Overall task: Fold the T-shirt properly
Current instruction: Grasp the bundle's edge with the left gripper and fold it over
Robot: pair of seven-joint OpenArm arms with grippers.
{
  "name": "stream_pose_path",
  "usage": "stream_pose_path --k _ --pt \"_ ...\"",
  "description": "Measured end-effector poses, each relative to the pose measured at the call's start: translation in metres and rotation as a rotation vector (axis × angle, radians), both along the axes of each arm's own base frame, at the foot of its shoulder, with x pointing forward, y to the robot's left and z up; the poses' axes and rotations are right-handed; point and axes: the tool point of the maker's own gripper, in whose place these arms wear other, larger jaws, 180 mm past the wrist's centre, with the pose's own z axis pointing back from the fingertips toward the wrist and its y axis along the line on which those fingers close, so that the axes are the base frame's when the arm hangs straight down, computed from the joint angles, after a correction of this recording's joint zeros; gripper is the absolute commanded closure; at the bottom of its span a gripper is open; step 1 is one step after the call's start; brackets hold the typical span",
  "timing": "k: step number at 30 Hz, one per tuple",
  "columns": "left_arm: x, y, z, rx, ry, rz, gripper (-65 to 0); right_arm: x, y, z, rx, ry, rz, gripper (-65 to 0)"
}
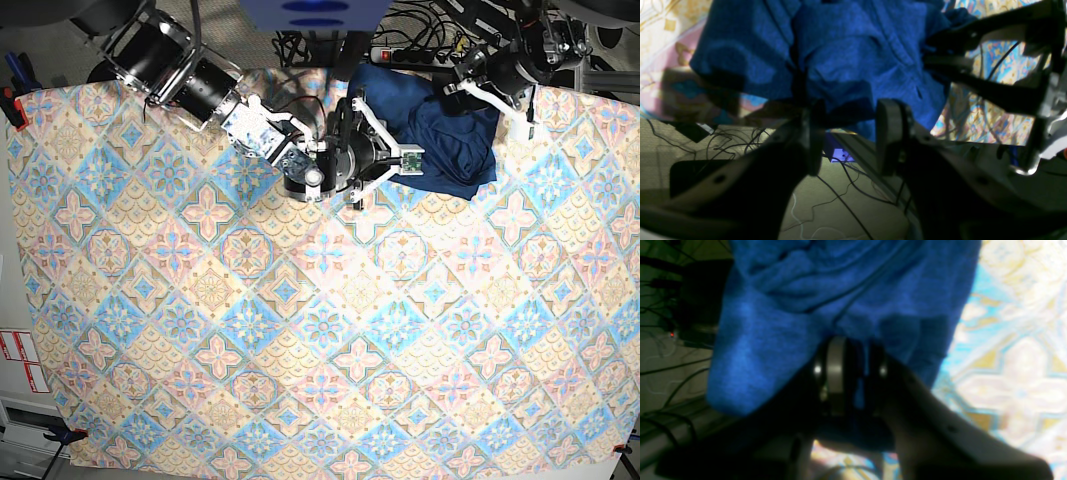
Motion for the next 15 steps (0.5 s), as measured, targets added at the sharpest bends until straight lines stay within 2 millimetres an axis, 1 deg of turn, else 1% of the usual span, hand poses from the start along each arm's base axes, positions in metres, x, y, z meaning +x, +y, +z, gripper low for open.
stream_pose_path --k 2,4,6,7,9,10,12,14,15 --pt "-0.006 -0.024 -0.001 -0.04 0.019 -0.066 -22.7 -0.001 -0.007 -0.009 -0.023 0.018 -0.011 -11.0" --pt "-0.01 -0.043 0.0 -0.07 0.021 -0.124 -22.7 -0.001 -0.007 -0.011 -0.017 0.028 -0.019 -11.0" --pt "-0.011 -0.057 0.0 -0.094 0.023 -0.16 -22.7 0.0 -0.006 -0.011 -0.006 0.029 -0.025 -11.0" --pt "-0.011 -0.059 0.0 -0.097 0.024 -0.166 -22.7 0.003 -0.007 -0.01 -0.002 0.031 -0.037 -11.0" --pt "-0.012 -0.051 -0.005 -0.054 0.031 -0.165 -22.7 0.011 -0.01 -0.007 0.009 0.03 -0.068 -11.0" --pt "-0.014 -0.045 -0.009 -0.022 0.045 -0.163 -22.7 0.02 -0.016 -0.005 0.014 0.02 -0.1 -11.0" --pt "-0.019 -0.039 -0.014 0.015 0.066 -0.169 -22.7 0.038 -0.028 0.002 0.028 0.001 -0.157 -11.0" --pt "-0.021 -0.036 -0.016 0.033 0.075 -0.177 -22.7 0.056 -0.047 0.007 0.011 -0.04 -0.203 -11.0" --pt "-0.022 -0.034 -0.018 0.044 0.081 -0.176 -22.7 0.062 -0.053 0.011 0.009 -0.06 -0.215 -11.0"
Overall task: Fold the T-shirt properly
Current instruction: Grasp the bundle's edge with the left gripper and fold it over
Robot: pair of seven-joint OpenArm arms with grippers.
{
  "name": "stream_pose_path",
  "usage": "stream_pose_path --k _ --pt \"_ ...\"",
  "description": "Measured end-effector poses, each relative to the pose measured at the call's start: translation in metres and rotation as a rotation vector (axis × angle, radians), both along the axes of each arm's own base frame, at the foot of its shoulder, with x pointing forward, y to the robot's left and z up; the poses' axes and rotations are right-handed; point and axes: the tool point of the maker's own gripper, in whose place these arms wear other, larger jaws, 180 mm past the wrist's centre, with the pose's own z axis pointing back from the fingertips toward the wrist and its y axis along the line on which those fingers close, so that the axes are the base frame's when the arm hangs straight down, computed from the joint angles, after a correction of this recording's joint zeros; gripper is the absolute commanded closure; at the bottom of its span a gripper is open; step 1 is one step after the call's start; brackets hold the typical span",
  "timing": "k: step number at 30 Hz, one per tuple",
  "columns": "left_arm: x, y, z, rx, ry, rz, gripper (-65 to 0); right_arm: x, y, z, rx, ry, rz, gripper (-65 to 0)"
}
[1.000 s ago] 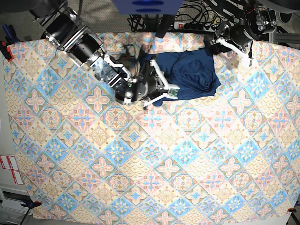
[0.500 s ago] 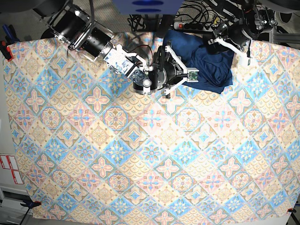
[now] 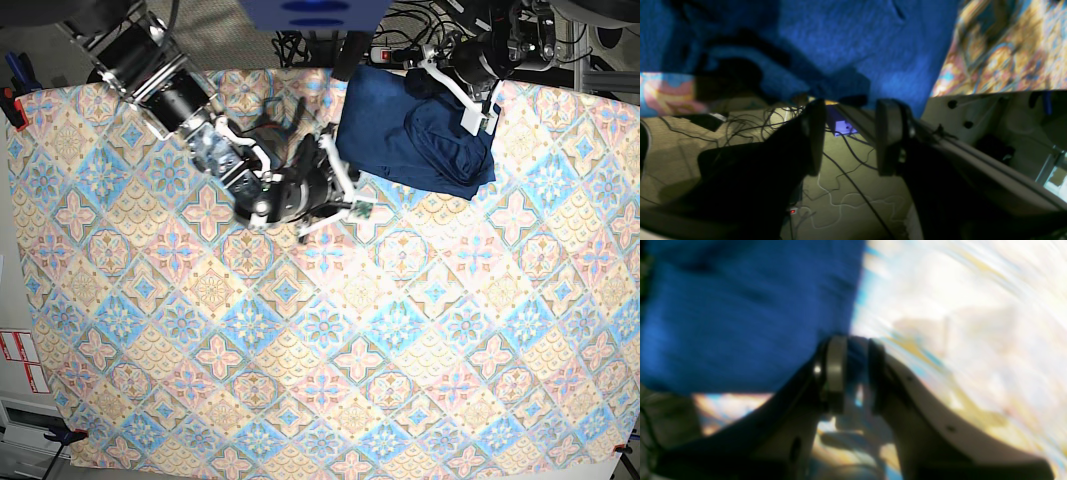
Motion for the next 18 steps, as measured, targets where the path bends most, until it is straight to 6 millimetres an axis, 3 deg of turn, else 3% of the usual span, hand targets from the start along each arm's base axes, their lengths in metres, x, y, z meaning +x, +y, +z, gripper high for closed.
stream_pose_path --k 4,8,12,18 --pt "-0.006 0.011 -0.021 0.058 0.056 -0.005 -22.7 0.007 0.011 0.02 0.056 -0.045 0.002 -11.0" --pt "0.01 0.018 -0.021 0.098 0.025 -0.01 -22.7 0.002 0.02 0.022 0.078 -0.034 0.013 -11.1" --pt "0.014 0.025 -0.023 0.148 0.021 -0.03 -22.7 0.001 0.009 0.004 0.028 0.0 -0.004 -11.1" --pt "0.022 0.041 -0.025 0.252 0.02 -0.061 -22.7 -0.013 0.014 -0.016 0.016 0.082 -0.015 -11.1"
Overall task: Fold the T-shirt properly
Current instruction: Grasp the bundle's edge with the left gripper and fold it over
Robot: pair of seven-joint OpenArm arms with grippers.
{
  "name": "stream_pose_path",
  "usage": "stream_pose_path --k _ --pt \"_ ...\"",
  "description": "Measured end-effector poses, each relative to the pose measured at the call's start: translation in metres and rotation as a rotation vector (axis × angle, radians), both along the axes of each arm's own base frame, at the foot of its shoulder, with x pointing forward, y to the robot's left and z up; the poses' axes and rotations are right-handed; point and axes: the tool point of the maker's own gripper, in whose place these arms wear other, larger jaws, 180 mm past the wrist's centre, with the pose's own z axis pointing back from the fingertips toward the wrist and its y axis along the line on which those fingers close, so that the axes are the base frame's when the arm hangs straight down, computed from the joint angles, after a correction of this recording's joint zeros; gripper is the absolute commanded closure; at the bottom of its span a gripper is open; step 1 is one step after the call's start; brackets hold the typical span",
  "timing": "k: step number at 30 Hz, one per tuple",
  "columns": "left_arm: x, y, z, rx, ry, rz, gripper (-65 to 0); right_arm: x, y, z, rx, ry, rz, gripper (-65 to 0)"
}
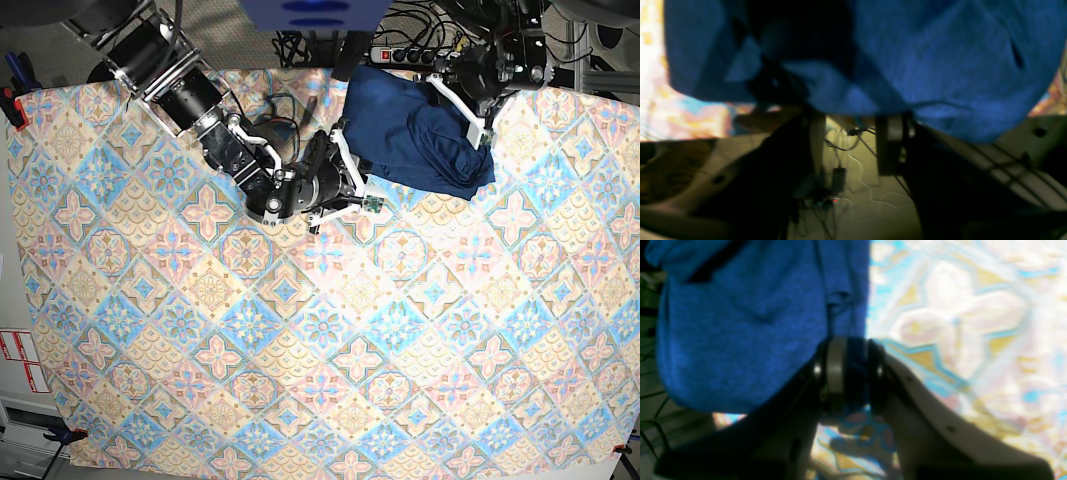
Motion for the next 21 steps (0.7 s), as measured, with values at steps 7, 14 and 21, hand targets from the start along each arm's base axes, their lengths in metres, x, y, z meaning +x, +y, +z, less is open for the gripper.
stream_pose_path --k 7,14,21 --pt "0.019 0.014 -0.006 0.079 -0.012 -0.015 -22.7 -0.016 -0.017 -0.013 -0.046 0.021 0.02 -11.1" --pt "0.015 0.024 -0.02 0.091 0.043 -0.018 -22.7 -0.044 -0.023 -0.014 -0.066 0.012 0.115 -11.0" --pt "0.014 0.043 -0.018 0.102 -0.013 0.031 -22.7 -0.048 -0.022 -0.015 -0.066 0.019 0.117 -11.0"
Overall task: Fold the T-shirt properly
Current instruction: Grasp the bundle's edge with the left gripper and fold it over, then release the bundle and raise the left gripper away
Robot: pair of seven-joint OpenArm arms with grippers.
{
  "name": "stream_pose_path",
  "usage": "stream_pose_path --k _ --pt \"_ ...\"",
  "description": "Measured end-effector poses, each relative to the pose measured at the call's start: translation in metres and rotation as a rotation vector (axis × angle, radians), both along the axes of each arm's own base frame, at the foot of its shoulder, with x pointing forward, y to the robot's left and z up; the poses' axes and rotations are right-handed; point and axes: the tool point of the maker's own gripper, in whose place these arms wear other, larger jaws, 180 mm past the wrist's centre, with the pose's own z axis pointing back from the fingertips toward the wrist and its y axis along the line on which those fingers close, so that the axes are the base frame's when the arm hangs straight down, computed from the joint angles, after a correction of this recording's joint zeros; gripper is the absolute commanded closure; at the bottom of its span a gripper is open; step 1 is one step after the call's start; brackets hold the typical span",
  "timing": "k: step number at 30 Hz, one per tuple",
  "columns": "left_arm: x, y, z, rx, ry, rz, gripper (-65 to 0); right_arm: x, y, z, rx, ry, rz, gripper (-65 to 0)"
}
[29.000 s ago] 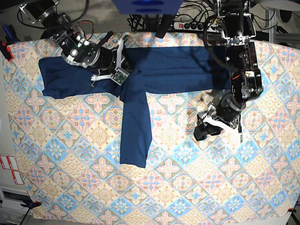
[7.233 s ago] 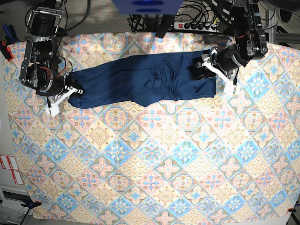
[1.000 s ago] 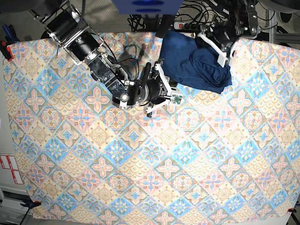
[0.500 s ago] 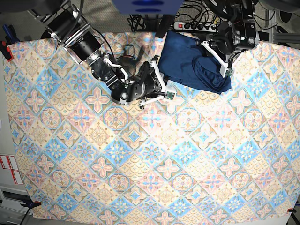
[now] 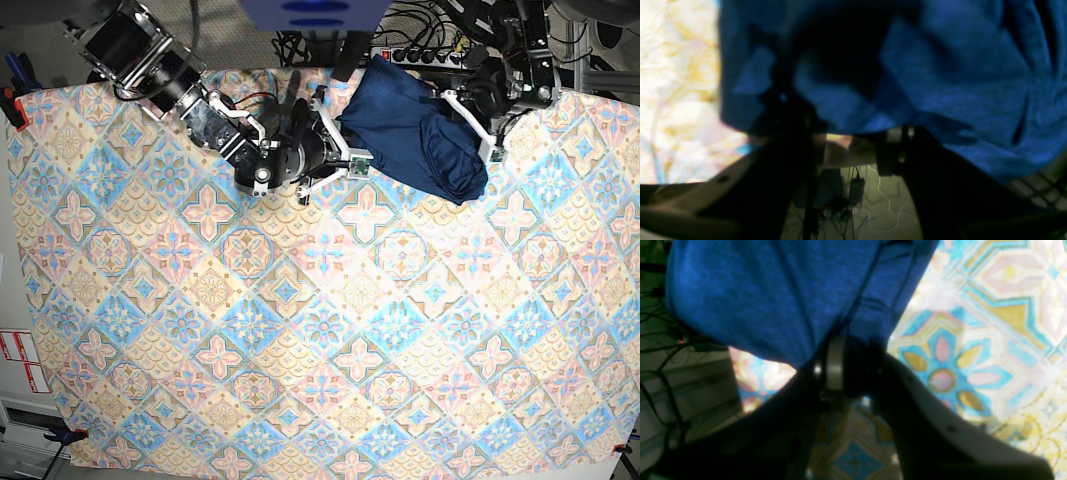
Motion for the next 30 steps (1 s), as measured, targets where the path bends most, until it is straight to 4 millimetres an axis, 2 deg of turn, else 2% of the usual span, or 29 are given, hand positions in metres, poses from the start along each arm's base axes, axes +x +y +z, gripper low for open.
stream_pose_path --k 3,8,11,16,20,23,26,30 --pt "0.005 0.02 0.003 0.052 -0.009 0.012 -22.7 -0.003 0.002 0.001 0.011 0.008 0.001 -11.0" --pt "0.027 0.031 0.01 0.102 -0.038 0.026 -22.7 -0.011 0.002 -0.001 -0.014 0.025 0.016 -11.0" --pt "0.02 0.033 0.016 0.117 -0.017 0.018 -22.7 -0.009 -0.002 -0.002 -0.018 0.024 0.01 -11.0" --pt "0.0 0.029 0.043 0.157 -0.042 -0.029 -22.7 -0.006 -0.001 0.005 -0.028 -0.016 0.03 -11.0" --pt "-0.006 0.019 0.066 0.16 -0.099 -0.067 -22.7 0.01 0.002 0.024 0.015 -0.066 -0.007 -11.0" --pt "-0.025 0.005 0.057 0.125 -0.046 -0.036 -22.7 0.025 0.0 0.033 0.03 -0.091 -0.043 -11.0" --pt "-0.025 -0.016 0.053 0.064 -0.053 -0.017 -22.7 0.029 -0.004 0.033 0.028 -0.093 -0.061 -11.0" --pt "-0.016 -0.052 0.053 -0.023 -0.078 -0.08 -22.7 0.029 -0.007 0.03 0.018 -0.089 -0.065 -11.0"
